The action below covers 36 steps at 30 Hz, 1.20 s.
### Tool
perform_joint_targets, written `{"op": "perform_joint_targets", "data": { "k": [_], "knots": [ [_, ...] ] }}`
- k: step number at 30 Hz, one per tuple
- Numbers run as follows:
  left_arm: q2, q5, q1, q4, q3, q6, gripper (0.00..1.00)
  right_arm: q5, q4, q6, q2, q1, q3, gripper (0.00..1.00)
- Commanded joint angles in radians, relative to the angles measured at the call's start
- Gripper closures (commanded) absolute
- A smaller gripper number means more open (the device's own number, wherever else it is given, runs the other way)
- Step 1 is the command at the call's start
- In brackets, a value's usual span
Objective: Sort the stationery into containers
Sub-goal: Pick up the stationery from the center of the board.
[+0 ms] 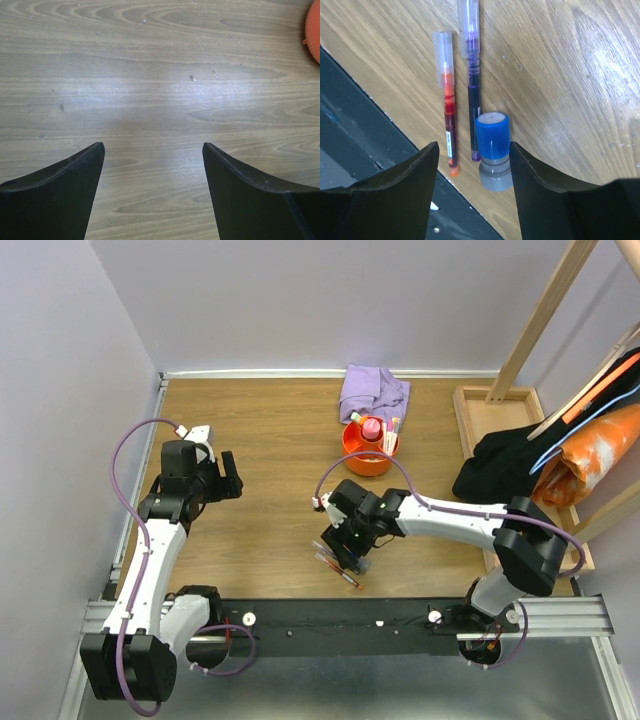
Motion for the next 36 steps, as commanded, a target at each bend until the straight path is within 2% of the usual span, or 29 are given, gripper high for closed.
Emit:
{"op": "perform_joint_targets", "data": {
  "k": [1, 19, 22, 26, 28, 29, 31, 32, 36],
  "knots": [
    [-0.003, 0.05, 0.013, 0.027, -0.021, -0.027, 0.12, 0.063, 0.037, -0.036, 0.036, 0.007, 0.013, 0.34],
    [0.01, 0.104, 0.022, 0.055, -0.04, -0.067, 0.11, 0.127, 0.053, -0.085, 0.107, 0.007, 0.01, 0.4],
    [0.01, 0.107, 0.022, 0.056, -0.041, -0.066, 0.1, 0.12, 0.044, -0.091, 0.11, 0.007, 0.009, 0.49],
    [0.017, 0.116, 0.047, 0.058, -0.041, -0.07, 0.1, 0.121, 0.033, -0.108, 0.098, 0.007, 0.015, 0.67],
    [0.024, 0.119, 0.047, 0.052, -0.034, -0.07, 0.1, 0.135, 0.021, -0.125, 0.072, 0.007, 0.052, 0.73],
    [0.027, 0.119, 0.048, 0.047, -0.027, -0.07, 0.1, 0.156, -0.002, -0.133, 0.061, 0.007, 0.067, 0.81],
    [0.046, 0.13, 0.048, 0.035, -0.005, -0.076, 0.1, 0.184, -0.025, -0.134, 0.036, 0.007, 0.101, 0.9],
    [0.053, 0.14, 0.048, 0.027, 0.009, -0.082, 0.1, 0.245, -0.042, -0.169, 0.015, 0.007, 0.136, 0.99],
    [0.113, 0.177, 0.048, 0.013, 0.075, -0.13, 0.11, 0.336, -0.024, -0.226, -0.05, -0.014, 0.211, 1.0]
  ]
}}
